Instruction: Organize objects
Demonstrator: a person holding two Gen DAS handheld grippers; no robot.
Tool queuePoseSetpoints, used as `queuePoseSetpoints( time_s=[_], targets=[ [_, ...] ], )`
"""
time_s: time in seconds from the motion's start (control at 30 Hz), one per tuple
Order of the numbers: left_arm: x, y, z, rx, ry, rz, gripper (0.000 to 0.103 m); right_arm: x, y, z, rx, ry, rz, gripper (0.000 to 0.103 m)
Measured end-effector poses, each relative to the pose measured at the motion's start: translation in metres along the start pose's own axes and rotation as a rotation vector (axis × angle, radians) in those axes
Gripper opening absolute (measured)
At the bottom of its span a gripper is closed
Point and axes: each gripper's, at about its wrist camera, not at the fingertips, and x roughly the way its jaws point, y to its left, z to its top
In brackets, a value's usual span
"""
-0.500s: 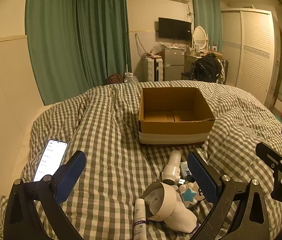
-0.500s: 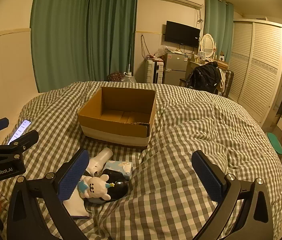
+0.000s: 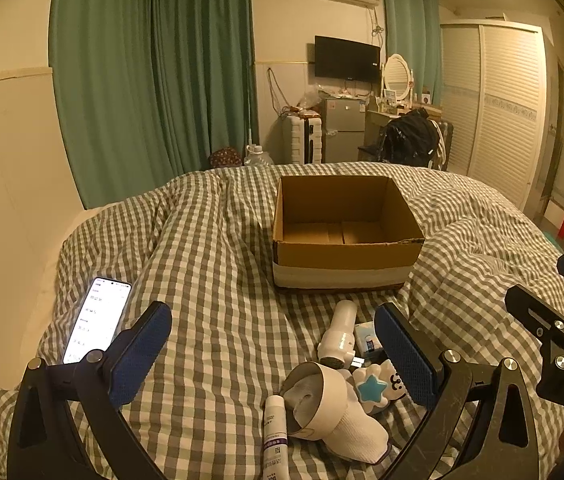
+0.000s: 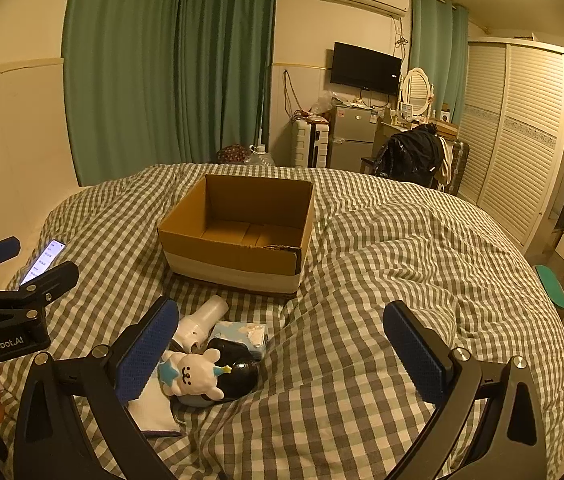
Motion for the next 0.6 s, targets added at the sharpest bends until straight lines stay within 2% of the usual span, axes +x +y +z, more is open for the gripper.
queuePoseSetpoints(
  time_s=[0.6],
  targets=[
    [-0.0005, -0.0016, -0.0014, -0.013, 0.005, 0.011, 0.103, 0.0012, 0.0026, -0.0006, -0.007, 0.004, 0.003, 0.103]
  ],
)
